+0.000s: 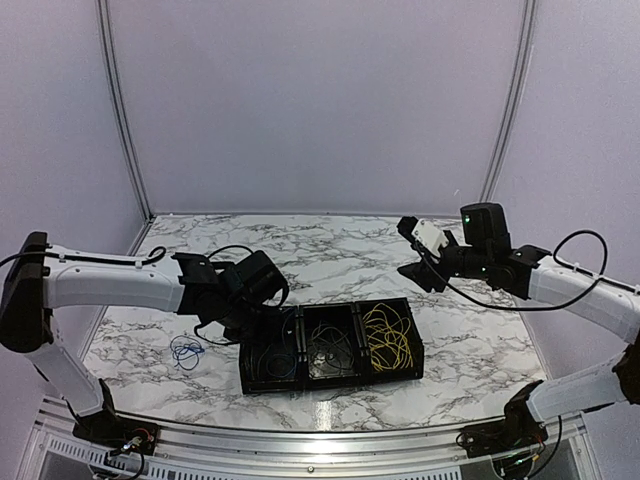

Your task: Untangle the cables

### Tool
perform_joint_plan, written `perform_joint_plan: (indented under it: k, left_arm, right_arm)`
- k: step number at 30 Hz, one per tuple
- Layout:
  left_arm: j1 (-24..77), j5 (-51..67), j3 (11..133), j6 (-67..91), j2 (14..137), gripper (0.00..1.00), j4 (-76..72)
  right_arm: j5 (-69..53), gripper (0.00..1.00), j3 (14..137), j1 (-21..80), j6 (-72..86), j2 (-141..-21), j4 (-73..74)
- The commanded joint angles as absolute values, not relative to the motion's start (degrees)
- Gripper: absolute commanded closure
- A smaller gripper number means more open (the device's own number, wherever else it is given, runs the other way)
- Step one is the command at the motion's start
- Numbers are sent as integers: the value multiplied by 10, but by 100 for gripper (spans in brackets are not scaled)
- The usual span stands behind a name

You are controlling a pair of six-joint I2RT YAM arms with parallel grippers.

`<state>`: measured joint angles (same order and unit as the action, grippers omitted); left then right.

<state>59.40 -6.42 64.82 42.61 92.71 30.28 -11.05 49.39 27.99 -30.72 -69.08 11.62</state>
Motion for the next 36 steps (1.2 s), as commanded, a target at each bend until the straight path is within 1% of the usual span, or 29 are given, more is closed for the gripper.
perform_joint_plan:
  k: [1,6,8,9,11,15,17,19,20,21,24,30,36]
  left_arm:
    - [602,-33,658,417,951,100,320]
    - [606,-23,653,419,948,100,321]
    - [606,-18,646,424,938,95,322]
    - [606,-18,643,426,931,92,322]
    - [606,-19,641,430,915,81,323]
    - [607,-38,641,429,869,55,325]
    - [607,-45,645,423,844,43,336]
    - [607,-60,651,421,823,35,364]
    - [606,-70,656,418,816,32,379]
    - [605,-80,662,414,810,31,392]
    - [603,-94,673,390,801,30,402]
    - [608,-13,717,320,863,35,396]
    - [602,6,730,293,916,35,407]
  right_arm:
    - [-114,35,490,278,-316,-671,106]
    - [-115,35,483,277,-316,-664,103]
    - [-116,35,481,277,-316,-664,103]
    - [-116,35,481,277,-316,-664,103]
    - [-116,35,482,278,-316,-665,103]
    - [-116,35,489,278,-317,-671,103]
    - [-115,35,493,277,-317,-674,103]
    - [-115,35,496,278,-316,-678,102]
    - [-116,35,497,278,-316,-680,102]
    - [-116,35,498,278,-316,-682,101]
    - [-122,34,499,278,-312,-688,98]
    - [-129,35,508,277,-308,-697,99]
    - [-132,35,511,278,-307,-698,102]
